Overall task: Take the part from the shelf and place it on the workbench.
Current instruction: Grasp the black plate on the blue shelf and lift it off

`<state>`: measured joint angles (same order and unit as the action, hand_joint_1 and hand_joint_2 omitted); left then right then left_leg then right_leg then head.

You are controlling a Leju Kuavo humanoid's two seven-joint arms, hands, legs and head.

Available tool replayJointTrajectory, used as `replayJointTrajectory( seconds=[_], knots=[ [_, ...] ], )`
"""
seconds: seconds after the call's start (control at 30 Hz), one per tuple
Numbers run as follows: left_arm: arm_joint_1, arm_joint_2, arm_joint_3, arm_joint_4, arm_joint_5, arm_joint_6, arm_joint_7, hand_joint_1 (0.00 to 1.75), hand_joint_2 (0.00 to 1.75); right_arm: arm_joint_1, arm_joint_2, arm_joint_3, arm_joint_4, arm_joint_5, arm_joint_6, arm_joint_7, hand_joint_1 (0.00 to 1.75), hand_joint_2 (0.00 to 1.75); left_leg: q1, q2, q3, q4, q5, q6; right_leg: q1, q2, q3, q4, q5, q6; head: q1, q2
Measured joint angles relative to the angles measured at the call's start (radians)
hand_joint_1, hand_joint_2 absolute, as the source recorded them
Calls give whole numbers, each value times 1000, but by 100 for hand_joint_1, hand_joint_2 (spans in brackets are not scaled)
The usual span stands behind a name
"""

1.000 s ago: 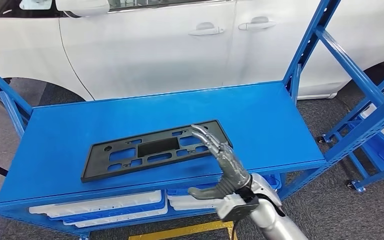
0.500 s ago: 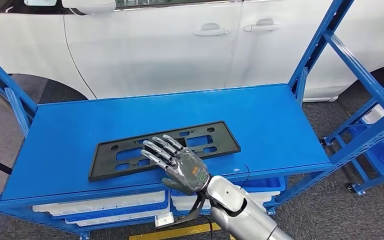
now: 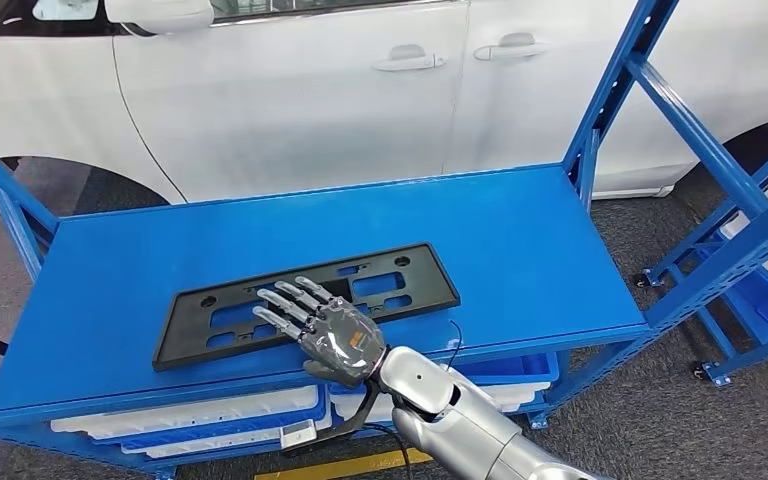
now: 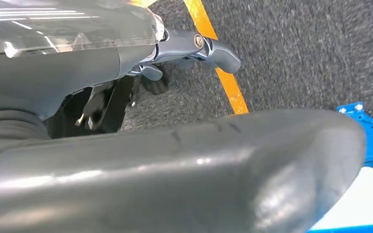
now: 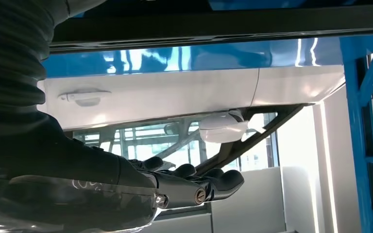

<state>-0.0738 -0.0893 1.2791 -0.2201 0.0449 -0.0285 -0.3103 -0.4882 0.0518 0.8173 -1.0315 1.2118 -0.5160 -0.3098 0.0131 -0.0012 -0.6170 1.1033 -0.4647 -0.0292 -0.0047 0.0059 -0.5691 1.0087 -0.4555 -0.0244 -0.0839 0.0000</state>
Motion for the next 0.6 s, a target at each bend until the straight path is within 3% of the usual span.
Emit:
replayJointTrajectory(
  seconds=[0.07,0.2,0.27,0.33,0.37,0.4,0.43,0.5,0.53,0.6],
  knots=[
    [-1,0,0,0,-1,-1,-1,0,0,-16,11,15,30,9,-4,7,0,175,-3,-1,39,-85,25,11,4,1,0,2,-2,9,0,0],
    [0,0,0,0,0,-2,-3,0,0,-31,23,35,73,14,-5,12,0,175,-1,-3,41,-98,28,34,3,0,-7,17,-15,31,0,0],
    [0,0,0,0,0,-2,-4,0,0,-41,26,40,90,19,-6,19,0,175,2,-1,43,-103,31,44,1,-1,-45,100,-65,39,0,0],
    [0,1,0,0,-1,-3,-7,0,0,-49,27,49,118,29,-9,35,0,175,0,-1,41,-102,30,49,-1,-1,-111,234,-123,44,0,0],
    [1,2,0,0,-1,-3,-8,0,0,-52,27,53,133,34,-13,44,0,175,0,-1,41,-101,30,50,-2,-1,-134,278,-131,45,0,0],
    [1,2,0,0,0,-4,-9,0,0,-55,28,57,151,39,-18,53,0,175,-1,-2,41,-100,29,50,-2,-1,-140,286,-120,45,0,0],
    [2,2,0,0,0,-4,-10,0,0,-58,30,60,167,43,-24,61,0,175,-1,-2,42,-99,29,49,-2,-1,-127,253,-91,43,0,0],
    [2,2,0,0,0,-5,-12,0,0,-70,38,63,198,51,-39,76,0,175,-3,-3,44,-97,26,46,0,-1,-64,116,-22,33,0,0],
    [2,2,0,0,0,-6,-12,0,0,-77,43,64,211,56,-45,83,0,175,-4,-3,44,-95,24,43,2,-1,-38,58,-1,27,0,0],
    [1,1,0,0,0,-7,-14,0,0,-87,52,66,238,68,-57,100,0,175,-6,-3,41,-94,23,34,7,0,-18,9,7,20,0,0]
  ],
)
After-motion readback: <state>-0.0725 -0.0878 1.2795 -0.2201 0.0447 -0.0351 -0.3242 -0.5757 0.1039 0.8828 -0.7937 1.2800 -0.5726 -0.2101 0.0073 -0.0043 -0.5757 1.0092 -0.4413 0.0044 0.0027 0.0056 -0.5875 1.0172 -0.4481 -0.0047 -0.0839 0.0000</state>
